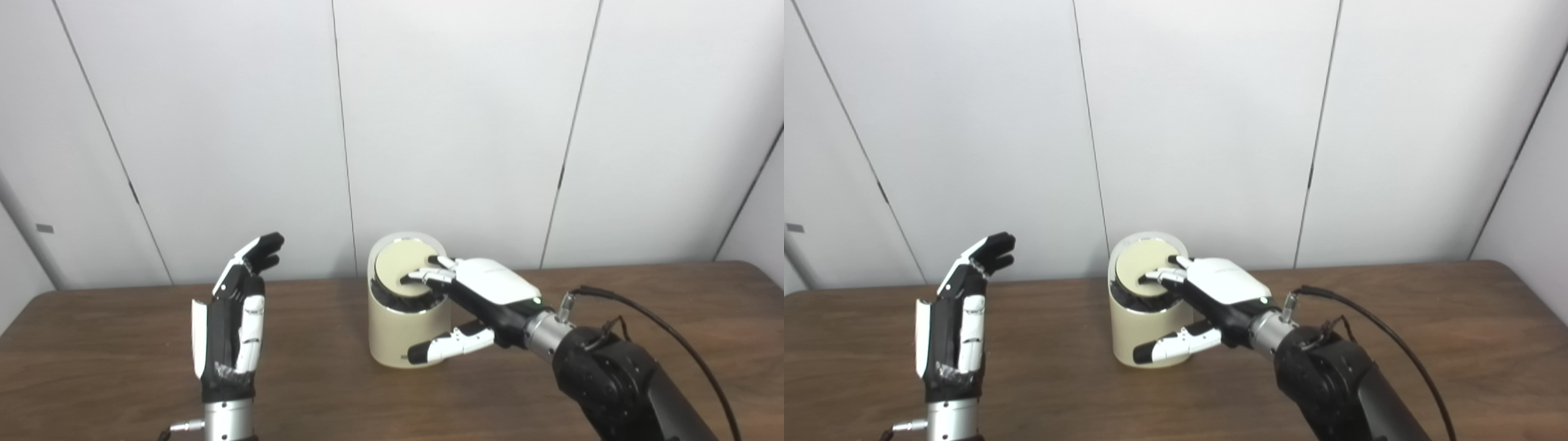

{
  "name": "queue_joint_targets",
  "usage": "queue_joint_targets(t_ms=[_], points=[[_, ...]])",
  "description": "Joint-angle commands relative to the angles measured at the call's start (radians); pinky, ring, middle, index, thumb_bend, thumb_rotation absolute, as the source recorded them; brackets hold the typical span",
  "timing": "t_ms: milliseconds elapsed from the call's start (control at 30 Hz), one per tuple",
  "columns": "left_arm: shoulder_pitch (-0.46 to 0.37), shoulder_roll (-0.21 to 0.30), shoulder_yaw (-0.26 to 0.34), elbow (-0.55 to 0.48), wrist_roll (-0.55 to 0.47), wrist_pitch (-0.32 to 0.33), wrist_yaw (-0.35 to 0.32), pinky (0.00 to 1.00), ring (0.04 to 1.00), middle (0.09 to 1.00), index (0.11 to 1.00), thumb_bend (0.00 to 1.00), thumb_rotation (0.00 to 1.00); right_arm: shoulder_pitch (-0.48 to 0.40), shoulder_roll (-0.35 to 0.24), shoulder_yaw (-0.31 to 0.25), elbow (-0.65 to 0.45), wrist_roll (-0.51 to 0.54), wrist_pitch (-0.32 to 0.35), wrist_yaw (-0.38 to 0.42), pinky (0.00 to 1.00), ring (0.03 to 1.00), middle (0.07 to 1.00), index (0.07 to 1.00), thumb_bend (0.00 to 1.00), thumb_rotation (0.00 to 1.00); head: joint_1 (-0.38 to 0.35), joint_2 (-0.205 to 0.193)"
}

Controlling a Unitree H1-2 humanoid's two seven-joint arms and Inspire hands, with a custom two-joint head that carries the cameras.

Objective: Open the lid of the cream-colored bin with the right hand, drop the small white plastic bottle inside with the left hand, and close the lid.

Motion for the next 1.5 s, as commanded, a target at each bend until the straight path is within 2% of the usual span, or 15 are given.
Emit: queue_joint_targets(t_ms=[0, 167, 333, 533, 667, 800, 967, 1100, 1233, 1467], points=[[-0.024, -0.004, 0.009, -0.037, 0.023, -0.005, -0.005, 0.78, 0.808, 0.788, 0.777, 0.47, 0.94, -0.015, -0.01, -0.006, -0.028, -0.016, 0.001, 0.003, 1.0, 1.0, 0.899, 0.882, 0.99, 0.96, 0.001, 0.004], [-0.022, -0.015, 0.02, -0.052, 0.035, 0.009, -0.016, 0.77, 0.804, 0.786, 0.772, 0.47, 0.93, -0.013, -0.008, 0.009, -0.026, -0.045, -0.008, 0.0, 1.0, 0.999, 0.89, 0.875, 1.0, 0.96, 0.003, 0.01], [-0.026, -0.024, 0.027, -0.05, 0.034, 0.006, -0.018, 0.77, 0.806, 0.784, 0.767, 0.46, 0.92, -0.039, -0.014, 0.05, -0.02, -0.138, -0.018, 0.025, 1.0, 0.992, 0.892, 0.871, 1.0, 0.99, 0.002, 0.01], [-0.029, -0.031, 0.03, -0.056, 0.033, 0.003, -0.023, 0.76, 0.803, 0.782, 0.765, 0.46, 0.92, -0.036, 0.009, 0.077, 0.006, -0.247, -0.02, 0.016, 1.0, 0.983, 0.876, 0.838, 1.0, 0.98, 0.005, 0.012], [-0.031, -0.035, 0.035, -0.056, 0.024, -0.012, -0.02, 0.76, 0.8, 0.778, 0.762, 0.42, 0.92, -0.024, 0.026, 0.073, 0.019, -0.275, -0.013, 0.029, 0.98, 0.965, 0.856, 0.82, 1.0, 0.97, 0.005, 0.015], [-0.031, -0.036, 0.038, -0.055, 0.022, -0.012, -0.022, 0.76, 0.797, 0.773, 0.759, 0.43, 0.91, -0.018, 0.034, 0.074, 0.025, -0.292, -0.014, 0.046, 0.94, 0.956, 0.846, 0.803, 1.0, 0.98, 0.004, 0.015], [-0.033, -0.033, 0.04, -0.05, 0.031, -0.018, -0.021, 0.75, 0.795, 0.775, 0.761, 0.42, 0.9, -0.009, 0.039, 0.074, 0.026, -0.29, -0.014, 0.065, 0.95, 0.957, 0.84, 0.8, 1.0, 0.98, 0.003, 0.01], [-0.031, -0.03, 0.039, -0.049, 0.031, -0.018, -0.025, 0.75, 0.797, 0.779, 0.765, 0.44, 0.89, 0.007, 0.047, 0.056, 0.016, -0.267, -0.016, 0.044, 0.97, 0.964, 0.85, 0.818, 1.0, 0.96, 0.001, 0.003], [-0.03, -0.033, 0.041, -0.041, 0.032, -0.019, -0.021, 0.76, 0.798, 0.778, 0.764, 0.44, 0.88, 0.035, 0.067, 0.006, -0.018, -0.211, -0.039, -0.04, 0.97, 0.972, 0.865, 0.839, 1.0, 0.9, 0.001, -0.004], [-0.029, -0.039, 0.04, -0.031, 0.017, -0.02, -0.023, 0.76, 0.799, 0.774, 0.757, 0.44, 0.86, 0.079, 0.098, -0.085, -0.022, -0.071, -0.095, -0.18, 1.0, 1.0, 0.96, 0.947, 0.9, 0.89, 0.003, -0.017]])
